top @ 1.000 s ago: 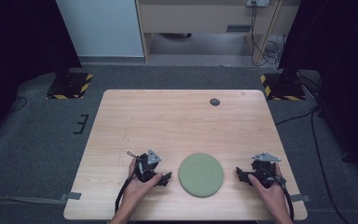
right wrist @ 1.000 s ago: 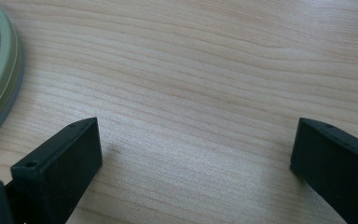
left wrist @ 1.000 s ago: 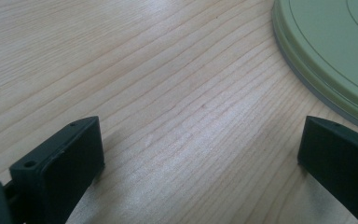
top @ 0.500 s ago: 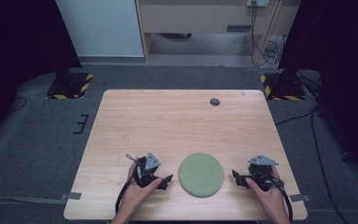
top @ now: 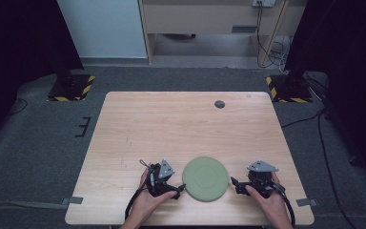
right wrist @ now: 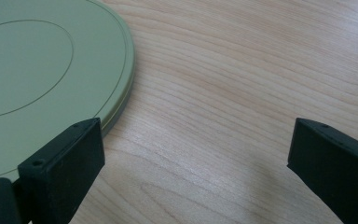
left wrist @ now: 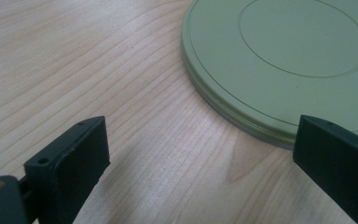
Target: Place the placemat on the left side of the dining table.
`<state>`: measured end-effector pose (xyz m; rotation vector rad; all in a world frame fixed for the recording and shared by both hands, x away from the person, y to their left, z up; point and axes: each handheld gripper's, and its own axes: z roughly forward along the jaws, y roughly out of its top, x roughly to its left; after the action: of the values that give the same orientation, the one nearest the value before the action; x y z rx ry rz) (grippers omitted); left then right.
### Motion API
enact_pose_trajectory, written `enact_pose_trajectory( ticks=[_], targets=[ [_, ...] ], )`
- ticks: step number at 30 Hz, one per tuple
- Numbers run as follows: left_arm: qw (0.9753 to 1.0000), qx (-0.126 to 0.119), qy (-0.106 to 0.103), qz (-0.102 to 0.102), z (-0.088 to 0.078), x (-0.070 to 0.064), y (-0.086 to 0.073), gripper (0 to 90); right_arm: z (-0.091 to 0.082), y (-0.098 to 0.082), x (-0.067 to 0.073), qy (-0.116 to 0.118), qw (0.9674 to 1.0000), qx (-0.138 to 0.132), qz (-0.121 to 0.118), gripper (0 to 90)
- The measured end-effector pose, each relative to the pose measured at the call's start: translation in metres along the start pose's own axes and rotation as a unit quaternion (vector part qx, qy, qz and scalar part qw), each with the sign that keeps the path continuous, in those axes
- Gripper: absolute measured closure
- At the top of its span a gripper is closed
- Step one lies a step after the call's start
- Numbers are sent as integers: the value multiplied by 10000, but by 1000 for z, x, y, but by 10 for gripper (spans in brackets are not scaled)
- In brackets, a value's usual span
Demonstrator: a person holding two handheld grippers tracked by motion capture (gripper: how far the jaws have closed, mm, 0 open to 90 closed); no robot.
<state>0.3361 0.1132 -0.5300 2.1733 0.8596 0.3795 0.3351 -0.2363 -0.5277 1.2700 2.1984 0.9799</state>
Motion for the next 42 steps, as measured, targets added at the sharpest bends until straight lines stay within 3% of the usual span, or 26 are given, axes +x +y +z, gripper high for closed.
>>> enact_pose_trajectory(
  ticks=[14, 26, 33, 42],
  targets=[
    [9999, 4, 64, -98, 5, 0, 2, 21, 5, 1, 12, 92, 9997, 89, -191, 36],
    [9997, 5, 236, -119, 7, 2, 4, 1, 10, 4, 9, 10, 9999, 71, -102, 16],
    [9998, -51, 151, -133, 4, 1, 3, 24, 9, 4, 11, 26, 9999, 62, -86, 39],
    [9996, -63, 222, -135, 7, 1, 5, 6, 8, 4, 12, 70, 9999, 53, -115, 18]
  ],
)
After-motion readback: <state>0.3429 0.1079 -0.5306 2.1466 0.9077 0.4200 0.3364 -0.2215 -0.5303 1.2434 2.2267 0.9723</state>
